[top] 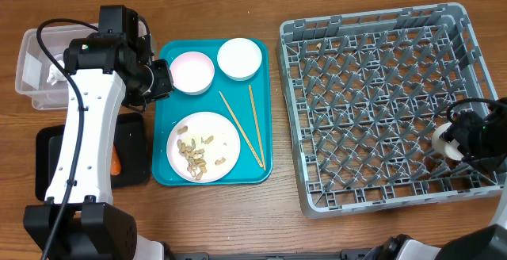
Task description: Sort waste into correct bins and load items into the dishwasher
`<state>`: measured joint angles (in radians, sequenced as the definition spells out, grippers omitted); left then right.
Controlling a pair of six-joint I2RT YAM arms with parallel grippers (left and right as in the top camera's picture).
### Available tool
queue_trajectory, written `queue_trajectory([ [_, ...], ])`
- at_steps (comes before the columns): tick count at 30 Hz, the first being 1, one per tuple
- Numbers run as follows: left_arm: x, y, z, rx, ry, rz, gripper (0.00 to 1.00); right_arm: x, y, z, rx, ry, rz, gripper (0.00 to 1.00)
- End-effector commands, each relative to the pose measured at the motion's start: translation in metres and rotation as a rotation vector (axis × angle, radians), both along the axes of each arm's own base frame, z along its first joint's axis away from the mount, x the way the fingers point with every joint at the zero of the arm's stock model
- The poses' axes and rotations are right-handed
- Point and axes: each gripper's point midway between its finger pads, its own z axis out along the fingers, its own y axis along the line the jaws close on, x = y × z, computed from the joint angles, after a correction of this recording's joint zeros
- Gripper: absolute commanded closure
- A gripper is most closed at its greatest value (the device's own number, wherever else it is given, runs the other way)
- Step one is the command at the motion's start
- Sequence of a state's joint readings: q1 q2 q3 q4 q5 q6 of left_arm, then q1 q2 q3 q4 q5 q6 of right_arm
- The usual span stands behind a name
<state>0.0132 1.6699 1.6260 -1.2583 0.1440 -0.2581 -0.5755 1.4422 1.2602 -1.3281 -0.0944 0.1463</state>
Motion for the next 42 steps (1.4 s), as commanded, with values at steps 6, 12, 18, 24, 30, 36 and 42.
queue_trajectory([
  [6,0.002,0.002,0.007,0.015,-0.023,-0.005,0.83,0.003,0.006,-0.008,0.064,0.022,-0.01,0.07],
  [12,0.002,0.002,0.007,0.015,-0.023,-0.005,0.82,0.004,0.005,-0.008,0.064,0.019,-0.01,0.0],
  [18,0.002,0.002,0.007,0.015,-0.022,-0.005,0.82,0.011,0.011,-0.006,0.101,-0.019,-0.004,0.0],
  [24,0.002,0.002,0.007,0.015,-0.022,-0.005,0.81,0.024,0.027,-0.001,0.177,-0.096,0.057,0.02],
  [30,0.003,0.002,0.007,0.015,-0.026,-0.005,0.75,0.042,0.06,0.011,0.21,-0.181,0.223,0.04],
  [36,0.007,0.002,0.008,0.015,-0.043,-0.005,0.73,0.063,0.104,0.033,0.168,-0.293,0.41,0.04],
  [42,0.013,-0.002,0.01,0.015,-0.069,-0.014,0.71,0.076,0.164,0.048,0.157,-0.38,0.623,0.04],
])
